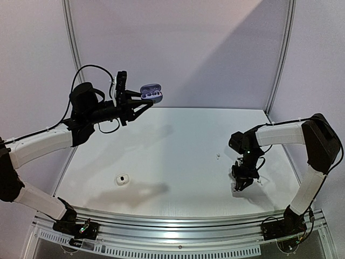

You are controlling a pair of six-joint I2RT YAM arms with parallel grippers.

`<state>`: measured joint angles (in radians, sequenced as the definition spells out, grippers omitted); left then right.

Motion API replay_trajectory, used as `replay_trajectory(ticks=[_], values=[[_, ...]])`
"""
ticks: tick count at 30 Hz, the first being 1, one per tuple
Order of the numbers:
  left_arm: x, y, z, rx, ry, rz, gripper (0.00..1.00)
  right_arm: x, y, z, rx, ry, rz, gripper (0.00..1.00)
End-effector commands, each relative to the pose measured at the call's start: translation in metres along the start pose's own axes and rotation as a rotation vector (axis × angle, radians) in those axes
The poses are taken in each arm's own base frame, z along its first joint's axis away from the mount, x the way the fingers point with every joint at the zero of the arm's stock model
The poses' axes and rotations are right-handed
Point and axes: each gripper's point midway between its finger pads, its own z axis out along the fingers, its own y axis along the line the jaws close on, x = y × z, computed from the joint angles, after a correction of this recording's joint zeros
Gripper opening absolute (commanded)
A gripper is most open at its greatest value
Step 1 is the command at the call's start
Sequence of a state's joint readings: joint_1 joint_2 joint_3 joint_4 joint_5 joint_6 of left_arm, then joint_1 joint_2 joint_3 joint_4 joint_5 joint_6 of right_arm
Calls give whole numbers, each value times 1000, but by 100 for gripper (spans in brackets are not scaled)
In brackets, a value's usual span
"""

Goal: Insert the wireless bluetooth earbuds into the charging case
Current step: Pick up the left earbud from the center of the board, then insert the left earbud into the left side groove of the charging case.

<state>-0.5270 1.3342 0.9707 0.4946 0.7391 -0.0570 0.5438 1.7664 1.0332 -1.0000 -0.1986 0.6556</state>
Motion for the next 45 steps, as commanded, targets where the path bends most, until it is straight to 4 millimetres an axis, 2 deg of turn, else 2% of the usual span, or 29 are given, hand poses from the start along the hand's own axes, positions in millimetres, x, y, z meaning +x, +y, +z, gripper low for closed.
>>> replay_trajectory(ticks=[1,4,6,9,12,15,17,19,23,25,28,30,33,36,39,42,45], values=[[-1,6,-3,-23,-1,9,0,-3,9,9,-36,3,15,14],[-1,6,-4,-26,-2,12,0,-4,10,12,-32,7,16,9],[-2,6,-4,-27,-2,14,0,-5,10,9,-27,1,13,1],[-1,7,-4,-28,0,14,0,-10,7,-2,4,-32,3,0],[-1,8,-4,-32,-1,14,0,-21,10,-26,19,-102,-19,0],[-1,8,-4,-37,-2,18,0,-36,19,-62,17,-211,-51,0],[-1,10,-4,-45,-2,22,0,-46,31,-93,4,-307,-88,0],[-1,12,-4,-58,-4,23,0,-59,55,-137,-37,-448,-154,0],[-6,16,-3,-79,-20,27,0,-61,112,-240,-127,-760,-309,0],[-8,19,-2,-94,-28,35,0,-55,141,-289,-173,-917,-378,0],[-5,21,1,-111,-22,65,0,-35,187,-353,-283,-1128,-483,0],[-1,25,4,-132,-18,96,0,-20,213,-386,-378,-1246,-534,0],[-2,31,6,-171,-31,129,0,5,244,-425,-511,-1381,-612,0],[-9,29,9,-164,-55,147,0,22,259,-451,-558,-1481,-653,0],[-9,24,13,-143,-57,157,0,37,279,-461,-610,-1531,-688,0],[-7,29,17,-178,-43,169,0,51,300,-465,-604,-1575,-743,0],[-7,35,19,-216,-31,191,0,44,314,-455,-526,-1583,-769,0]])
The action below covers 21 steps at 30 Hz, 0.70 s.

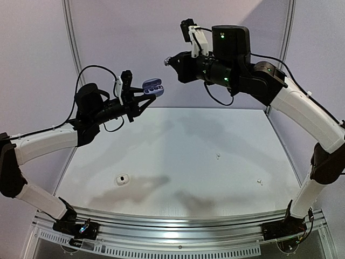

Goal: Insert the wireless bluetooth earbuds into the charging case
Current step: Insert the left earbud into the left side groove of the charging case.

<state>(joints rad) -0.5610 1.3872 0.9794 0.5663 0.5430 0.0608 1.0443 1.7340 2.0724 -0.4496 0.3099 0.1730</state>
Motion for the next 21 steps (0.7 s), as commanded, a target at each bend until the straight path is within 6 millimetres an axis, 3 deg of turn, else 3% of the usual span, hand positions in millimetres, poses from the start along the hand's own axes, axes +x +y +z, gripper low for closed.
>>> replay_trajectory(ticks=[1,7,16,21], values=[[-8,9,9,-63,-10,62,0,5,13,23,33,-19,-96,0],[-7,9,10,-71,-4,55,0,24,37,42,-39,-4,-119,0],[-6,5,12,-49,-2,32,0,52,42,62,-42,51,-121,0],[-6,5,11,-55,-4,28,0,67,32,71,23,80,-127,0]])
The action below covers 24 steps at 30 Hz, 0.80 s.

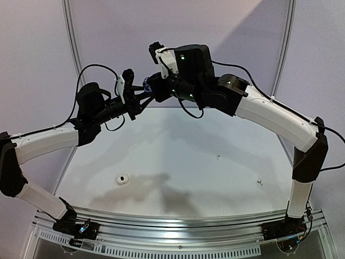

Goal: Insert the wireless bluetooth earbuds into the charging case
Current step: Insert the left earbud into the left side groove of the charging case.

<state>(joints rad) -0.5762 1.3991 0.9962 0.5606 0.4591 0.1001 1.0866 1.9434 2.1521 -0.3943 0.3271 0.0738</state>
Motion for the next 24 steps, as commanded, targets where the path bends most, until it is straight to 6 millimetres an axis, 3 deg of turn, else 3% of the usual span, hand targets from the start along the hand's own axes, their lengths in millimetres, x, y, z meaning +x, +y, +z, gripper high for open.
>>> replay_trajectory(ticks=[1,24], values=[[-6,-5,6,13,-12,-13,0,9,-2,8,48,15,-3,0],[-10,-5,4,27,-32,-37,0,51,-4,24,80,118,-92,0]])
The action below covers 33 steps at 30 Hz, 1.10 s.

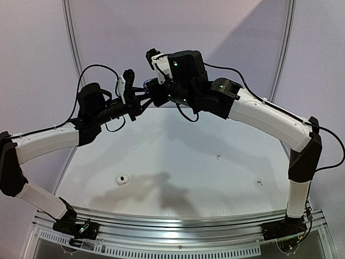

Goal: Insert the wireless bluetooth earbuds into the charging case
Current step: Insert the left earbud into the left side groove of the charging case.

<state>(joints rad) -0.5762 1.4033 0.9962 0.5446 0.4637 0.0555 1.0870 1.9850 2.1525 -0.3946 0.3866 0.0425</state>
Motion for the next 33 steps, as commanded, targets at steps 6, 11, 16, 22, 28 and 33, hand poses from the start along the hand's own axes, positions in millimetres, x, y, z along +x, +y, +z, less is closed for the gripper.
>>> replay_trajectory(ticks=[6,11,16,22,28,33], values=[[-17,-1,1,5,-54,18,0,36,-3,4,41,93,-57,0],[-18,0,1,4,-60,16,0,35,-3,3,41,93,-65,0],[-19,4,-1,-8,-61,9,0,40,-6,1,50,111,-84,0],[-19,5,-1,-10,-62,10,0,39,-7,-2,47,111,-119,0],[-21,5,-1,-4,-68,14,0,36,-4,0,33,96,-127,0],[-23,4,-1,4,-69,10,0,45,0,5,20,115,-147,0]])
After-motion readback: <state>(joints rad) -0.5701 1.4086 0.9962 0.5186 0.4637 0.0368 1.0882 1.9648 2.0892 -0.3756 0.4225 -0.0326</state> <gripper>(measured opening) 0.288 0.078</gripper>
